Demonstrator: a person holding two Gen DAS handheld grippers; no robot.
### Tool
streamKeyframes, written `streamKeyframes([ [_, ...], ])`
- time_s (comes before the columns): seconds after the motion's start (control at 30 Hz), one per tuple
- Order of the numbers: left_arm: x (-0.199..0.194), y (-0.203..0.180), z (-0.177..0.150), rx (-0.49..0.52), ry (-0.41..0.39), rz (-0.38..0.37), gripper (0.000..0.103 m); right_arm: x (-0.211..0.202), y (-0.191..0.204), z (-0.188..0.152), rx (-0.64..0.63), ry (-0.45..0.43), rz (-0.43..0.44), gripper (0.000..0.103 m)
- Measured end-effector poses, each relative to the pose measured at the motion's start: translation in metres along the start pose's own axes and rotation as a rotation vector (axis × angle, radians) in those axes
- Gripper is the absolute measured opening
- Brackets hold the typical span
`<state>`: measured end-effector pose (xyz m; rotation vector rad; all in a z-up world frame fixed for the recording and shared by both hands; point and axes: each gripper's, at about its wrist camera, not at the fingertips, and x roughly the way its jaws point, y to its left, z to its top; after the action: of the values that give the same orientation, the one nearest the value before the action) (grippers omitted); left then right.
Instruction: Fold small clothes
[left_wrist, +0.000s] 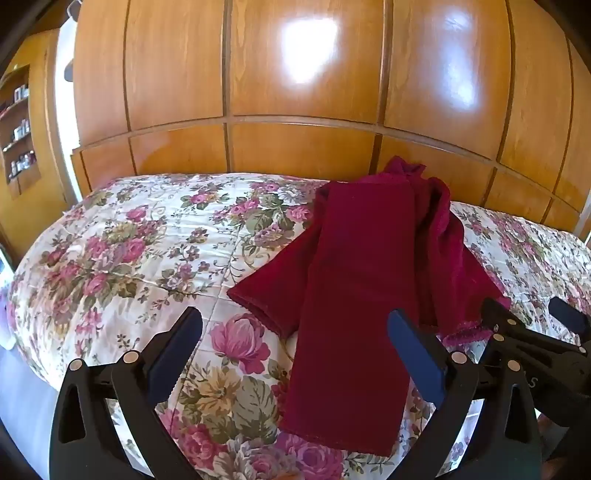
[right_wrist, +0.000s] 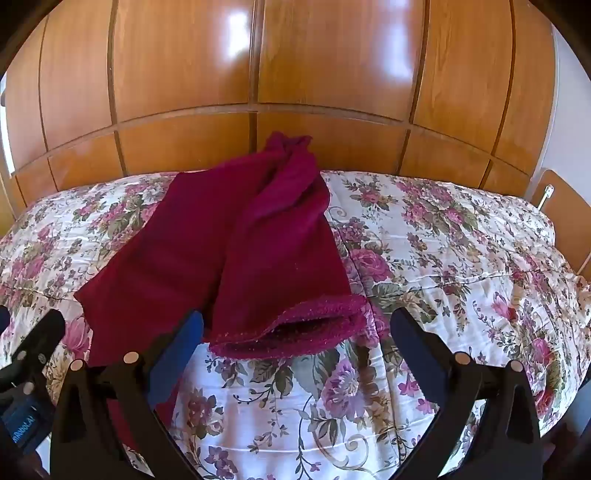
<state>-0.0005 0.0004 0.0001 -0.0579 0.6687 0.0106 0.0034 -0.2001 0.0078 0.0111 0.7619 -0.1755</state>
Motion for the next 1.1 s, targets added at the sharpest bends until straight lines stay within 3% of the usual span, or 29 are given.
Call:
streamKeyframes([
  [0.1, 0.001, 0.002, -0.001, -0.01, 0.014, -0.004, 0.099, 0.009, -0.007, -0.002, -0.006, -0.001, 0.001, 0.101],
  [0.13, 0.0, -0.001, 0.0, -0.011, 0.02, -0.003, 0.099, -0.002, -0.006, -0.004, 0.006, -0.038, 0.003, 0.101],
  [1.1, 0.0, -0.014, -0.004, 0.052, 0.029, 0.003, 0.099, 0.002, -0.004, -0.011, -0.007, 0.001, 0.013, 0.101],
])
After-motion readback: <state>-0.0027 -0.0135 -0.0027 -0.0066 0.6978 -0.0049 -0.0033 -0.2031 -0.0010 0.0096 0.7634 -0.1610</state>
